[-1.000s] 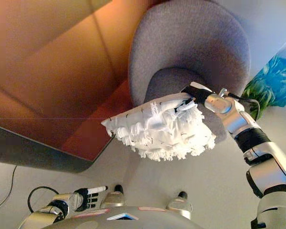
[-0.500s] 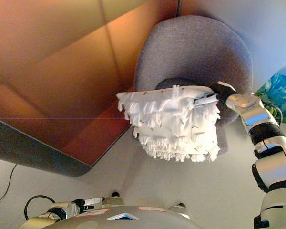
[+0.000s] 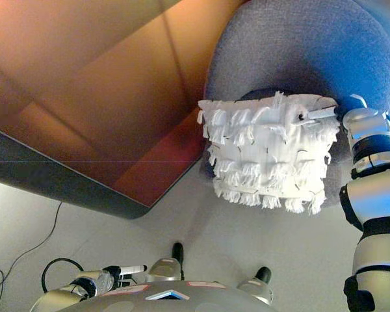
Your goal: Pick up the pillow and put it on the sofa.
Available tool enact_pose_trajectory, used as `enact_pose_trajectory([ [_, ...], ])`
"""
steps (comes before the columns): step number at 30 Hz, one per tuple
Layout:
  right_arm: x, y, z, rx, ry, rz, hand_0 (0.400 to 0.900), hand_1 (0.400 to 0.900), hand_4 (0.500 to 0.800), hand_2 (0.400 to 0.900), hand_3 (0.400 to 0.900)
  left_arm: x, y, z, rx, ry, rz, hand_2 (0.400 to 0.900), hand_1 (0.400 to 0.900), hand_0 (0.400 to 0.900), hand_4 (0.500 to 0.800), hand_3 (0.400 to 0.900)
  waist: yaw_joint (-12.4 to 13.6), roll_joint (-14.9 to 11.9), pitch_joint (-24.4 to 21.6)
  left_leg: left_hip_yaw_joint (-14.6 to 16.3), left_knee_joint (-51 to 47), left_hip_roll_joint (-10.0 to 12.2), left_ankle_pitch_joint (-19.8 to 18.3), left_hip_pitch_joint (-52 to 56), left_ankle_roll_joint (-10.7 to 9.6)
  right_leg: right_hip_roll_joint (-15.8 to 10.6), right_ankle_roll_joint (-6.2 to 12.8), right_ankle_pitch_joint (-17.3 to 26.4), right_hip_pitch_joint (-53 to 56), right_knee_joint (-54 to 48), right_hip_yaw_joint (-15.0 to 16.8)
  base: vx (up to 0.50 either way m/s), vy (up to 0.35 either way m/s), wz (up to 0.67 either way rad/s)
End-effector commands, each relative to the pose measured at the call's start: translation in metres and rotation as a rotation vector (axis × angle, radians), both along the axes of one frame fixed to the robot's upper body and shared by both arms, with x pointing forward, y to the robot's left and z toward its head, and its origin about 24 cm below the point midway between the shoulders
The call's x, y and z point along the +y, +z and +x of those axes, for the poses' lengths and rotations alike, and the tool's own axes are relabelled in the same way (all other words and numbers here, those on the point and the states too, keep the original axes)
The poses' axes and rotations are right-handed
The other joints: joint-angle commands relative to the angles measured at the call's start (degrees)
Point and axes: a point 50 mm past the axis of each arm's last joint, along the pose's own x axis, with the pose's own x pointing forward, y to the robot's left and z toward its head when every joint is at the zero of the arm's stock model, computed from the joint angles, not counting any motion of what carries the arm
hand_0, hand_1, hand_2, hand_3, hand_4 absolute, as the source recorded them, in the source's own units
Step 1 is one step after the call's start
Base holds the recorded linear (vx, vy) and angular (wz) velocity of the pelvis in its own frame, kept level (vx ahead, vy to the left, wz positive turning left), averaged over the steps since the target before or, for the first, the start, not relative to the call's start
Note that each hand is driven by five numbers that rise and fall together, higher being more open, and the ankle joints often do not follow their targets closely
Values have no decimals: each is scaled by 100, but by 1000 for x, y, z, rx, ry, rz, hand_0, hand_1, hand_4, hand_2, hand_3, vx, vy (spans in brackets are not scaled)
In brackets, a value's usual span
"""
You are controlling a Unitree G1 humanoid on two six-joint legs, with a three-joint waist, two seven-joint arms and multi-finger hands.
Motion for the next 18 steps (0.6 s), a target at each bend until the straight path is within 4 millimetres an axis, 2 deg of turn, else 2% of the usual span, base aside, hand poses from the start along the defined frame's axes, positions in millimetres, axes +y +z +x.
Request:
enact_pose_trajectory([
  [1, -5, 112, 8, -276, -34, -141, 900, 900, 800, 900, 900, 20, 7, 5, 38, -88, 78, 900, 900, 900, 800, 900, 248, -224, -58, -63, -213, 242, 296, -6, -40, -506, 223, 216, -9, 132, 87, 15, 9, -15],
  [6, -19, 114, -1, -245, -68, -206, 900, 900, 800, 900, 900, 25, 7, -2, 51, -81, 62, 900, 900, 900, 800, 900, 192, -237, -122, 1, -213, 284, 278, 101, -56, -472, 206, 205, 72, 88, 116, 15, 0, -12],
  [13, -44, 123, -20, -194, -160, -303, 900, 900, 800, 900, 900, 45, 12, -19, 97, -60, 74, 900, 900, 900, 800, 900, 50, -365, -300, 128, -213, 375, 254, 282, -79, -385, 184, 206, 188, -6, 217, 35, -38, -15],
  [18, -53, 114, -27, -179, -171, -282, 900, 900, 800, 900, 900, 58, 17, -22, 97, -44, 80, 900, 900, 900, 800, 900, -58, -483, -388, 281, -213, 425, 221, 394, -91, -336, 169, 178, 255, -21, 278, -2, -44, -14],
])
